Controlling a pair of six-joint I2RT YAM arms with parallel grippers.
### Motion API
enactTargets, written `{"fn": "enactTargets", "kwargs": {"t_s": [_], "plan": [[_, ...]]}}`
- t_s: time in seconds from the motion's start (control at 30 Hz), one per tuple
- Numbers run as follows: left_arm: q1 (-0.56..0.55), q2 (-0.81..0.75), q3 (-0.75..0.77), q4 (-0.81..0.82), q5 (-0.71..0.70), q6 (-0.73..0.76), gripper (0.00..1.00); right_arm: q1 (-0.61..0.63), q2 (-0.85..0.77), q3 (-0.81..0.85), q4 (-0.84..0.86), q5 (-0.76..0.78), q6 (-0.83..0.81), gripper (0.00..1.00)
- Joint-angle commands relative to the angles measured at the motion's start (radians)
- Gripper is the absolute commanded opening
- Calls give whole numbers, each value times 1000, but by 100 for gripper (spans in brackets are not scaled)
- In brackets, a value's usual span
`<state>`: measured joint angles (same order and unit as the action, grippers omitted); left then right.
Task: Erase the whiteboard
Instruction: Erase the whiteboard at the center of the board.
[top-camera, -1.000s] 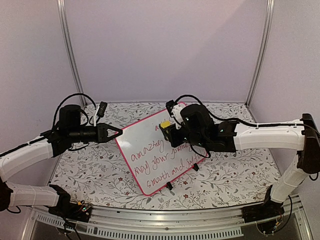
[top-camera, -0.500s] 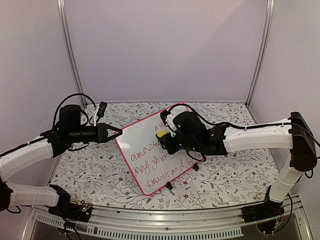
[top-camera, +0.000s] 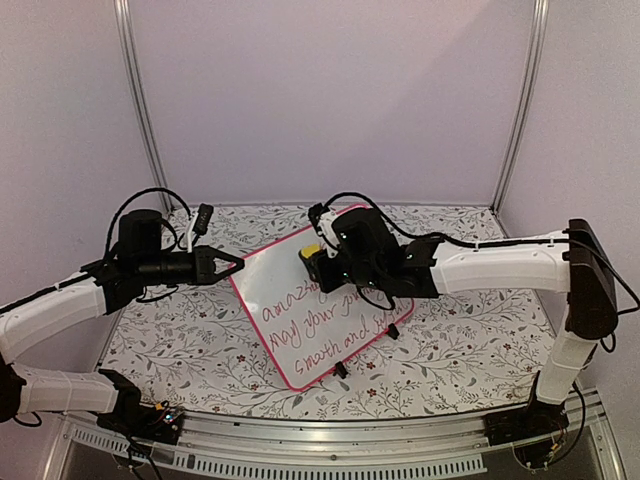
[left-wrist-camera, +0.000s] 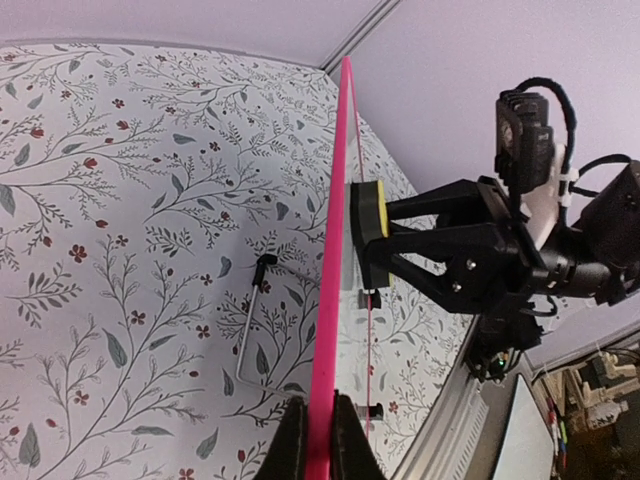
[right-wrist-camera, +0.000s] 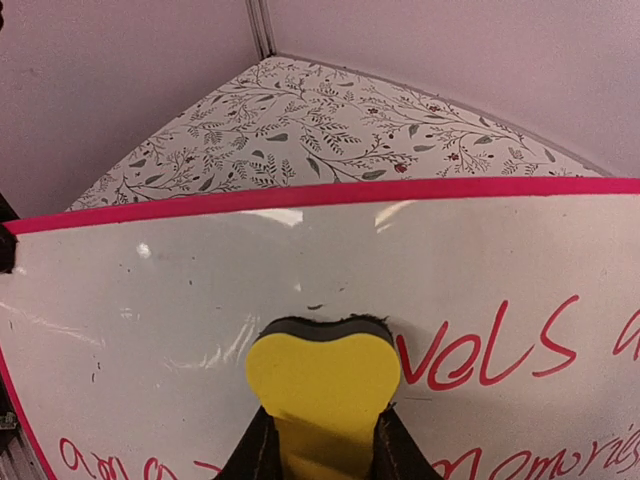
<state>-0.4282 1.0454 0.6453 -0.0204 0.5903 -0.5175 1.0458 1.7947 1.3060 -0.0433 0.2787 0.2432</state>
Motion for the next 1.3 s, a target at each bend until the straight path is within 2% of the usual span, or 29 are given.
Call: {"fn": "enactTargets", "kwargs": {"t_s": [0.0, 0.27, 0.63, 0.87, 1.27], "plan": [[-19, -2, -3, 3, 5, 46, 0, -39, 65, 60, -1, 32, -20, 25], [-19, -2, -4, 4, 8, 46, 0, -46, 80, 106, -22, 44, -50, 25], [-19, -1, -3, 4, 8, 46, 0, -36, -20, -113, -33, 23, 16, 25], [-18, -1, -7, 4, 1, 46, 0, -26, -72, -189, -34, 32, 37, 25], [-20, -1, -6, 4, -3, 46, 0, -26, -54, -128, -13, 34, 21, 25]]}}
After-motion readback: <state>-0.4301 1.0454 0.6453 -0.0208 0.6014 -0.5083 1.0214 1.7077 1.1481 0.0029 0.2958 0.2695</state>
